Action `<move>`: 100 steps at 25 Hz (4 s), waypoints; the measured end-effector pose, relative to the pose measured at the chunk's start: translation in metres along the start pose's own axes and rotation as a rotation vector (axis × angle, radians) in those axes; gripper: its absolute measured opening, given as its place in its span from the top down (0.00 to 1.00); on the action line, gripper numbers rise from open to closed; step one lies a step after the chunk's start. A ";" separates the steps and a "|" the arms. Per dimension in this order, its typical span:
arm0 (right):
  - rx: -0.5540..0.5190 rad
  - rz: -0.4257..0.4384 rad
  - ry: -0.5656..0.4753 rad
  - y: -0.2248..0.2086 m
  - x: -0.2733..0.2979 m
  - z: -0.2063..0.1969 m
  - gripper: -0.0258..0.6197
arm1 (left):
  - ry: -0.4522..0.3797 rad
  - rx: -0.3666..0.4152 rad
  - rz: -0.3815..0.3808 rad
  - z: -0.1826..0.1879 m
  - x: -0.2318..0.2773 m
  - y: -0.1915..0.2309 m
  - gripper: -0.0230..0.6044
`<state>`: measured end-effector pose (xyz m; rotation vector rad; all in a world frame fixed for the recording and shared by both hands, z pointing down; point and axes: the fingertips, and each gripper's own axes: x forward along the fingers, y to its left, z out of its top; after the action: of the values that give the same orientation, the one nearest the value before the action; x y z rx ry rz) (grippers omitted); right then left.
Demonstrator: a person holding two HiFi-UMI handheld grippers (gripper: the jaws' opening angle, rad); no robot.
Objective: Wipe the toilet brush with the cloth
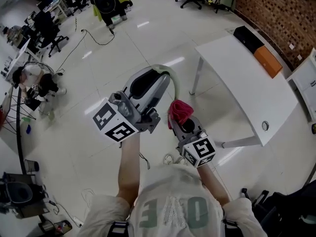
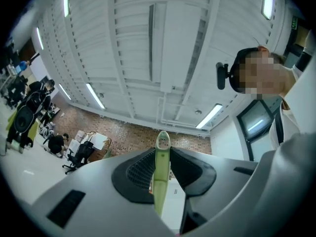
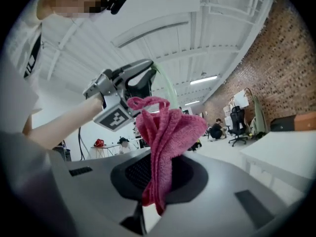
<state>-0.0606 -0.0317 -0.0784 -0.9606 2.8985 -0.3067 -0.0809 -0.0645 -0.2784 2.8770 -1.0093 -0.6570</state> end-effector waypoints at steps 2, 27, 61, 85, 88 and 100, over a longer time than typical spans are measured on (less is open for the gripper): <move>-0.004 -0.040 0.030 -0.004 -0.001 -0.009 0.91 | 0.000 -0.002 0.026 -0.005 0.000 -0.003 0.80; -0.141 -0.066 -0.152 -0.007 -0.021 0.073 0.91 | 0.063 -0.075 -0.017 -0.064 -0.001 0.005 0.80; -0.154 -0.259 -0.030 -0.333 -0.017 -0.459 0.91 | 0.023 -0.016 -0.426 -0.564 -0.143 0.167 0.80; -0.049 -0.290 0.033 -0.358 -0.025 -0.630 0.91 | 0.069 -0.145 -0.381 -0.754 -0.203 0.211 0.80; -0.044 -0.288 0.033 -0.362 -0.024 -0.633 0.91 | 0.106 -0.155 -0.382 -0.771 -0.206 0.213 0.80; -0.001 -0.292 0.040 -0.367 -0.027 -0.653 0.91 | 0.163 -0.243 -0.311 -0.816 -0.217 0.220 0.80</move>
<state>0.0889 -0.1950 0.6378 -1.3950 2.7880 -0.3446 -0.0401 -0.2019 0.5822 2.8329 -0.4319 -0.5041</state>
